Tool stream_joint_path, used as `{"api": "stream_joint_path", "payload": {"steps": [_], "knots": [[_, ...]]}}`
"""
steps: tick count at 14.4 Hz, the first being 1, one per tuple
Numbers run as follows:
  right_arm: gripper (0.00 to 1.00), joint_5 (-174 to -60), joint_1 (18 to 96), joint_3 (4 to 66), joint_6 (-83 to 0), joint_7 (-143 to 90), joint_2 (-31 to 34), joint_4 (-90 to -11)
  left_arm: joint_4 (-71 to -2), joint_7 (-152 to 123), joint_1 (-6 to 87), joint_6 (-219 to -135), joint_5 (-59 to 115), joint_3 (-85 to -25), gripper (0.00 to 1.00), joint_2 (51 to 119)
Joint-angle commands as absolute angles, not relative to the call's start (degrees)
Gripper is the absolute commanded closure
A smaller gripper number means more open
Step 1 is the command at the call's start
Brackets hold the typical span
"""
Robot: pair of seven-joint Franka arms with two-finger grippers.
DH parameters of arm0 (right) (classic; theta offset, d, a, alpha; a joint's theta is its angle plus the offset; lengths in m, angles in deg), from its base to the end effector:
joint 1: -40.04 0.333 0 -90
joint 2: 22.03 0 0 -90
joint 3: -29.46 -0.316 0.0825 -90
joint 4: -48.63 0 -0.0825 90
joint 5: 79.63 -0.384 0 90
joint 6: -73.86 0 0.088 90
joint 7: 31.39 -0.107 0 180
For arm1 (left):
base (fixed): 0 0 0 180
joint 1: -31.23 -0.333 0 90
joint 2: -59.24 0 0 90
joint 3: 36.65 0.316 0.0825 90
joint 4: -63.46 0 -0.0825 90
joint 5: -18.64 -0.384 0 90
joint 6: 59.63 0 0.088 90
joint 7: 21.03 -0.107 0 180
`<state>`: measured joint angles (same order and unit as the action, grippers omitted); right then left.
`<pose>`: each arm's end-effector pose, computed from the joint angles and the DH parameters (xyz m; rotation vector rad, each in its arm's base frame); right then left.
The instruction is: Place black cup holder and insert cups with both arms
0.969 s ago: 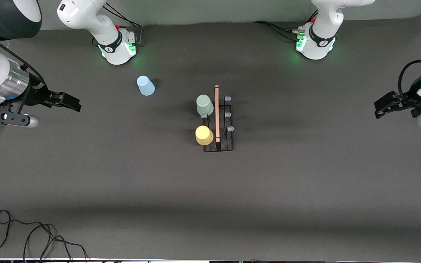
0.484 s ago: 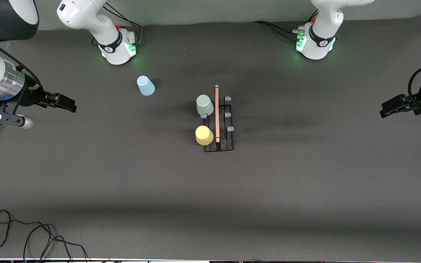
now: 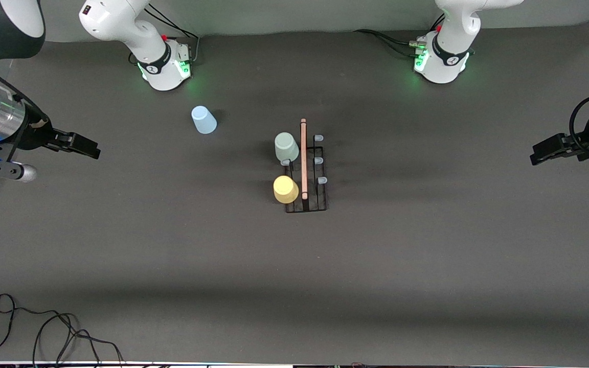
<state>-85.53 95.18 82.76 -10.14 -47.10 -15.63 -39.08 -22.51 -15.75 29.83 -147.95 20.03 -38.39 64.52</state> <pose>0.5611 0.0552 0.5958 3.1053 -0.3760 -0.2069 0.5793 -0.0053 0.6029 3.1131 0.1342 -0.0816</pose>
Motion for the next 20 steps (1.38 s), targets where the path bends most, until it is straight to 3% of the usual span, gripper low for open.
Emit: {"api": "stream_joint_path", "payload": {"steps": [1,6,11,16,20], "knots": [[0.0,-84.65,78.95,66.97,-9.64,-46.07,-16.49,-38.3,-21.01,-15.31,30.09,-146.46,19.96,-38.41,0.0,64.96],[0.0,-84.38,55.11,42.6,-9.55,-46.34,-18.25,-38.56,-21.01,-15.31,30.35,-146.55,19.96,-38.49,0.0,64.96],[0.0,-83.6,40.33,28.08,-9.64,-45.9,-20.53,-40.66,-21.01,-14.35,30.97,-146.2,19.43,-38.85,0.0,64.96],[0.0,-80.78,39.42,27.26,-17.89,-37.48,-24.4,-47.6,-21.09,-14.88,30.44,-146.38,19.43,-38.58,0.0,65.13],[0.0,-79.47,41.17,28.39,-16.5,-36.67,-24.06,-45.95,-21.18,-14.87,30.35,-146.38,19.43,-38.58,0.0,65.22]]}}
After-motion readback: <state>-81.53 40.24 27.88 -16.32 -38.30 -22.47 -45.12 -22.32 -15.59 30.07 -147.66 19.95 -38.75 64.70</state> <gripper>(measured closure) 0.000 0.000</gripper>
